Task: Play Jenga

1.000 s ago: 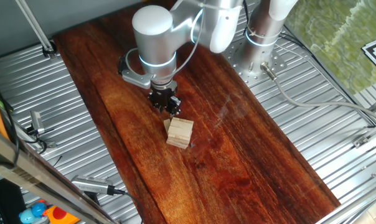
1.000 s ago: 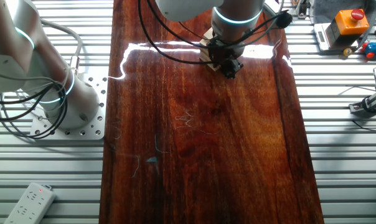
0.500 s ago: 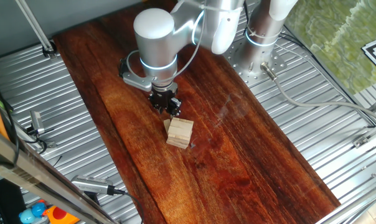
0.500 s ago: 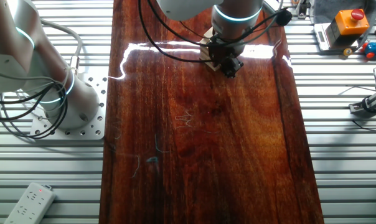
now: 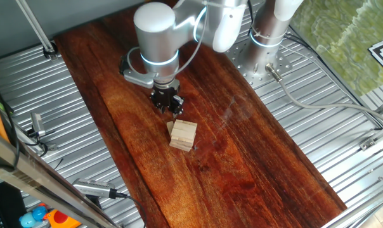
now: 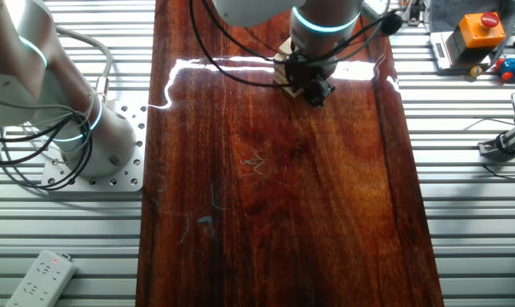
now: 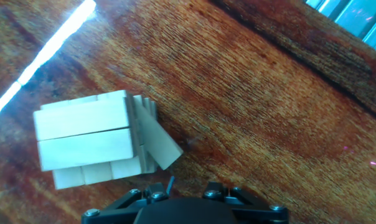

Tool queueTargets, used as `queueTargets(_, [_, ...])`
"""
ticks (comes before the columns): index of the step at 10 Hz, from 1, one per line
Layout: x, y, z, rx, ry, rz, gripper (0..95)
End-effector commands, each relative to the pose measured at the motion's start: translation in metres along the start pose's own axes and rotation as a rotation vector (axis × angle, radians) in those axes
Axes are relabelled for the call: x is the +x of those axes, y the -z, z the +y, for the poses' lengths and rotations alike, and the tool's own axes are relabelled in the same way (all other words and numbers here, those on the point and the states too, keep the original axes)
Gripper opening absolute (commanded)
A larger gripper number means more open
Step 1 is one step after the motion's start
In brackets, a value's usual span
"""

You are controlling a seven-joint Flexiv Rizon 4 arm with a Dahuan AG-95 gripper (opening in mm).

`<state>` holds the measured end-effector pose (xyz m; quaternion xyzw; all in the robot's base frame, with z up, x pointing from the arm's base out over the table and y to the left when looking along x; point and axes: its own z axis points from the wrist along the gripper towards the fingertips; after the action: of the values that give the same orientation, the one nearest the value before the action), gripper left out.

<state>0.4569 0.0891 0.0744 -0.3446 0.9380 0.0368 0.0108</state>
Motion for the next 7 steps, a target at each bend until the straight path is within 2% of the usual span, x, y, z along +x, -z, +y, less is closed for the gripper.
queueTargets(1, [0.0004, -0.0043, -0.0017, 0.016, -0.002, 0.000, 38.0])
queueTargets(7, [0.0004, -0.0043, -0.0017, 0.019, -0.028, -0.006, 38.0])
